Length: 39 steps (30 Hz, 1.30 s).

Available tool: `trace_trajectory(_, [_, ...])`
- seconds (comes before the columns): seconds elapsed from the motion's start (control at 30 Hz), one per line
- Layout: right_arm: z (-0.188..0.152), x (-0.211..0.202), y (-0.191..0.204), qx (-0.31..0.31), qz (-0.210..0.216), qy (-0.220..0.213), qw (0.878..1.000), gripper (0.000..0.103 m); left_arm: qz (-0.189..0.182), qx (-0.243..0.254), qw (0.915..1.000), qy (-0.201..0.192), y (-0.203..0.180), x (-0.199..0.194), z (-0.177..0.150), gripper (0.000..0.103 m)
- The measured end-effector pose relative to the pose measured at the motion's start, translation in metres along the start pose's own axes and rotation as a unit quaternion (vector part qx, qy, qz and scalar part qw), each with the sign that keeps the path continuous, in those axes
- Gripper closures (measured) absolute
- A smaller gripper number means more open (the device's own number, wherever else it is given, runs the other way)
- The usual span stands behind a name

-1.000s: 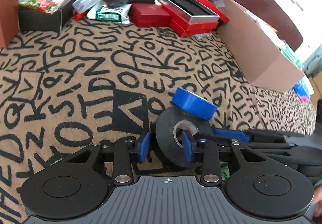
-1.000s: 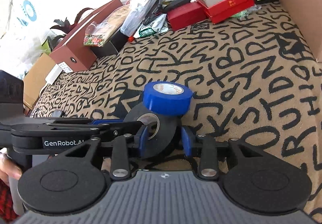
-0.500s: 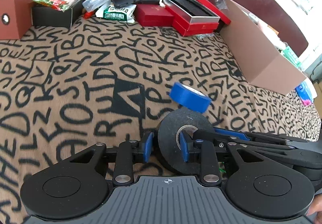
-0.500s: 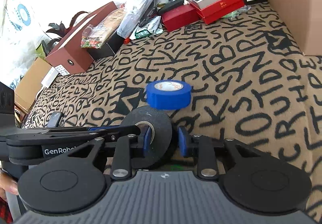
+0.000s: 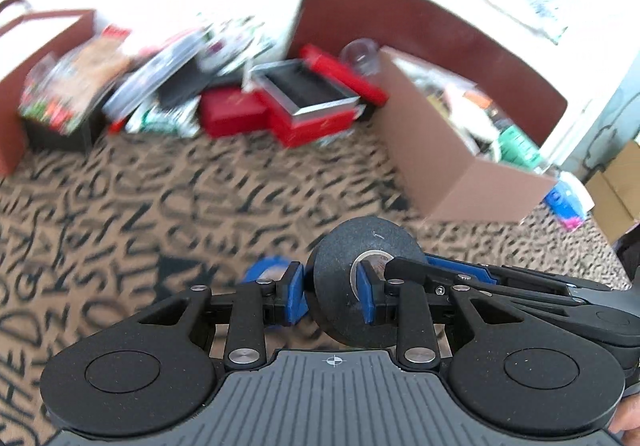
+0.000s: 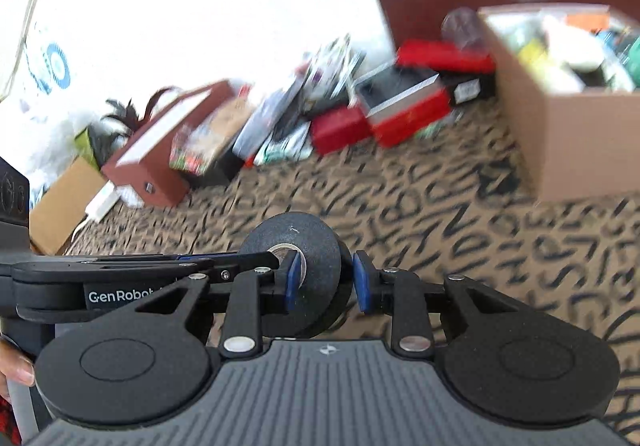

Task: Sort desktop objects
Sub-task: 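Carry the black tape roll over the cardboard box with the right gripper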

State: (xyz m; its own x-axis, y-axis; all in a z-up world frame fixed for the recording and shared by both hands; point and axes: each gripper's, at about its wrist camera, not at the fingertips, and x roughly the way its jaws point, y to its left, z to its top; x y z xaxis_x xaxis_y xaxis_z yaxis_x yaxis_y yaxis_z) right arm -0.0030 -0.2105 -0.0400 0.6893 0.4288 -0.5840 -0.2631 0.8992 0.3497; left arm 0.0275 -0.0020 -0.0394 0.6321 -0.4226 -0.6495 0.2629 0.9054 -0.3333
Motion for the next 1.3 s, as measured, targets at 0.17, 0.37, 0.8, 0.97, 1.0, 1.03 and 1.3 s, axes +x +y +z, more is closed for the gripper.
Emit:
trace_trajectory(0.17, [0.029,-0.019,-0.025,-0.003,-0.024,-0.040,0.999,0.071,-0.029,0.012,0.9992,-0.026,-0.033,0.016,0.030,0.065])
trace_trajectory(0.37, [0.074,-0.038,-0.061,-0.012,-0.057,-0.087,0.995,0.071,-0.071,0.014,0.9961,-0.050,-0.071,0.044,0.076,0.064])
trace_trajectory(0.8, [0.189,-0.020,-0.145,-0.020,-0.104,-0.124,0.987,0.071,-0.125,-0.020,0.9899,-0.062,-0.117,0.136,0.192,0.062])
trace_trajectory(0.97, [0.221,0.010,-0.166,-0.016,-0.117,-0.120,0.986,0.071,-0.135,-0.046,0.9886,-0.048,-0.115,0.183,0.226,0.061])
trace_trajectory(1.0, [0.227,0.017,-0.170,-0.013,-0.119,-0.117,0.986,0.071,-0.135,-0.051,0.9885,-0.046,-0.114,0.192,0.231,0.061])
trace_trajectory(1.03, [0.232,0.025,-0.174,-0.012,-0.120,-0.115,0.986,0.071,-0.135,-0.053,0.9884,-0.044,-0.113,0.202,0.237,0.061])
trace_trajectory(1.3, [0.255,0.082,-0.207,0.009,-0.108,-0.079,0.991,0.071,-0.117,-0.067,0.9905,-0.023,-0.096,0.260,0.256,0.058])
